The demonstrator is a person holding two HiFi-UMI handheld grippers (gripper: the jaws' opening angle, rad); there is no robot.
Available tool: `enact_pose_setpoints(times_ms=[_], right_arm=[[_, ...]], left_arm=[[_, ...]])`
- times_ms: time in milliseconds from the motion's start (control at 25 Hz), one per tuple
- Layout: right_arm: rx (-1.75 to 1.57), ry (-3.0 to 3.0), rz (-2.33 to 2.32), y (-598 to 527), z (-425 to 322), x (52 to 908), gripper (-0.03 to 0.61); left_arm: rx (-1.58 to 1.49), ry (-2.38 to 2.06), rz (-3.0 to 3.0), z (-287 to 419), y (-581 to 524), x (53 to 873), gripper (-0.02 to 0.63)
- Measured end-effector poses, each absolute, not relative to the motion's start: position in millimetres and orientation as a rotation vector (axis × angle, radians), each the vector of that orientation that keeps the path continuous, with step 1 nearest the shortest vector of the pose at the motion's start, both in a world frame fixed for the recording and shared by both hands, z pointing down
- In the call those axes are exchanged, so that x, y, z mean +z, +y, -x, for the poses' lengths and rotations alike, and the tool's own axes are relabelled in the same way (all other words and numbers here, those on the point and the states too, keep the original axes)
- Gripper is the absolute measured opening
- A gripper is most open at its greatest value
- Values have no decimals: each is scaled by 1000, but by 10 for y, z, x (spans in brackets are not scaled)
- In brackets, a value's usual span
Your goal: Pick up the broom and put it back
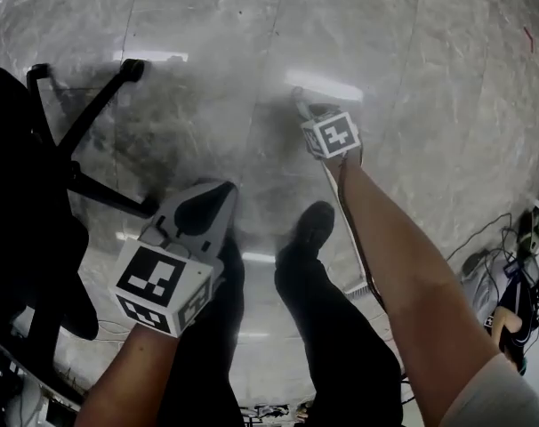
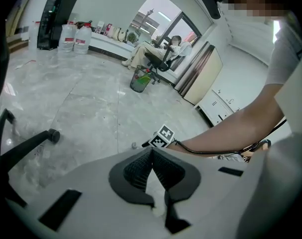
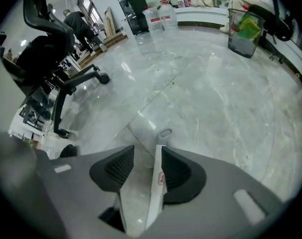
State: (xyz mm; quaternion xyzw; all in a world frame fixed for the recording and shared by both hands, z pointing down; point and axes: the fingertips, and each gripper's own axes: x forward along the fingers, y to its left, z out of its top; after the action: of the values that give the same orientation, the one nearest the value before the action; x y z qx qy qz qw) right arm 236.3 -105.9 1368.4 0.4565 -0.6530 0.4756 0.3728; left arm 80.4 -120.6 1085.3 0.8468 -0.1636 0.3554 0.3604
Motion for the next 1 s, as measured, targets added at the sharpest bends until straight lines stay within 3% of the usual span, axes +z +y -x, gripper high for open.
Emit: enact_pose_setpoints(times_ms=[280,360,560,760,1000], right_arm=[[1164,-1540,-1176,-1090,-2469,14331,167],[1138,-1499,-1222,-1096,-2538,14393,101],[1154,-1505,-1246,-1097,-2542,14319,89],[1152,-1642,-1279,-1285,-2398,13518,87],[1083,-1830,-1292,-1494,-2274,11693,86]], left_arm=[[896,-450,-2182,-872,-1447,11271,8],[888,-460,-2178,-861,-1485,11315,8],[878,-472,-2165,-808,-1419,11254,8],[858,-482,-2175,-897,-1379,10805,8],[806,-483,-2254,-1147,-1525,9492,8]])
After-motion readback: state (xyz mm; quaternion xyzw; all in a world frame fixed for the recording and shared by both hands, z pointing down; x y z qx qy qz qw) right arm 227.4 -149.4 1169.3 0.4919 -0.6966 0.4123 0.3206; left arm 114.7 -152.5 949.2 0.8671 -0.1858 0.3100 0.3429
